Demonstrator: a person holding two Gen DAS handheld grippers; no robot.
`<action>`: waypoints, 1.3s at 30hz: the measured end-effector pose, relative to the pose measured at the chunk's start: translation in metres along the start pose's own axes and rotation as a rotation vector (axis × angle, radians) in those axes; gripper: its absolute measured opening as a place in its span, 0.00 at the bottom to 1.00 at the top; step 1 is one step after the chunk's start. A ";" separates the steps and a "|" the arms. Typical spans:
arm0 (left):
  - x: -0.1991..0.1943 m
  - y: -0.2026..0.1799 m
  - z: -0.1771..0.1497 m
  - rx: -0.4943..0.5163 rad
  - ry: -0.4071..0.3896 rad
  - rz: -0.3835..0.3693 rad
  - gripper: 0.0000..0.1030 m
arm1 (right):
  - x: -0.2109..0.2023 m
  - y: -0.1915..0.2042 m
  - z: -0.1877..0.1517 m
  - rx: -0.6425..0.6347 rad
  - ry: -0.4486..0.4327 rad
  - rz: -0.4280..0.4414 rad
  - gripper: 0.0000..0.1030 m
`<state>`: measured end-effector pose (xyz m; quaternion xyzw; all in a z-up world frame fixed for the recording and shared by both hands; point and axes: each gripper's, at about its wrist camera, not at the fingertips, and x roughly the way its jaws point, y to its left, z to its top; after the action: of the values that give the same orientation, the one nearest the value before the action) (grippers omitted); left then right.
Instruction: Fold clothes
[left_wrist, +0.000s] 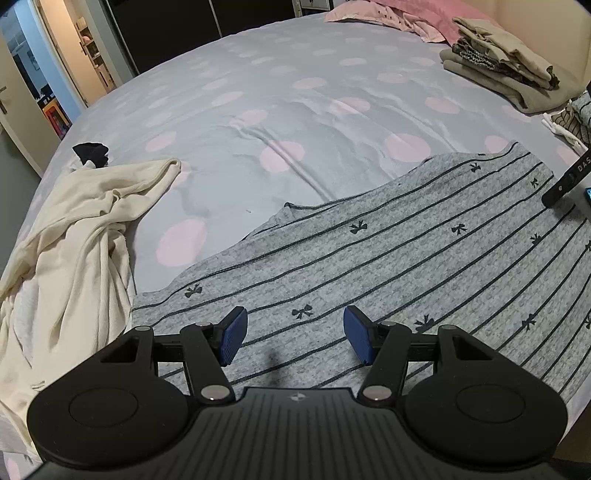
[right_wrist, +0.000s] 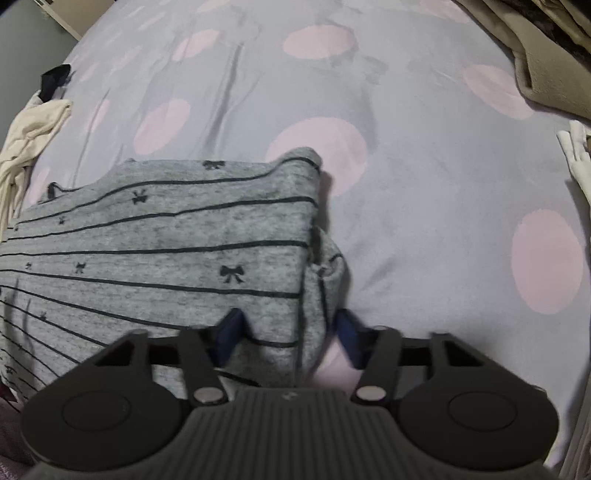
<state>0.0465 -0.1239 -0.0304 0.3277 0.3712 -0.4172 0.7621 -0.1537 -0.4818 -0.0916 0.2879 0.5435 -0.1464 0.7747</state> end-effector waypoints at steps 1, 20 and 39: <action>0.000 0.000 0.000 0.003 -0.001 0.004 0.54 | -0.001 0.002 0.000 -0.003 -0.002 0.010 0.30; -0.032 0.017 -0.008 -0.030 -0.119 0.037 0.53 | -0.078 0.099 -0.002 -0.080 -0.086 0.206 0.13; -0.053 0.090 -0.045 -0.245 -0.159 0.021 0.20 | -0.048 0.280 0.018 -0.094 0.010 0.494 0.10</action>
<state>0.0925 -0.0274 0.0086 0.2022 0.3543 -0.3852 0.8278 -0.0060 -0.2753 0.0374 0.3766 0.4669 0.0741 0.7967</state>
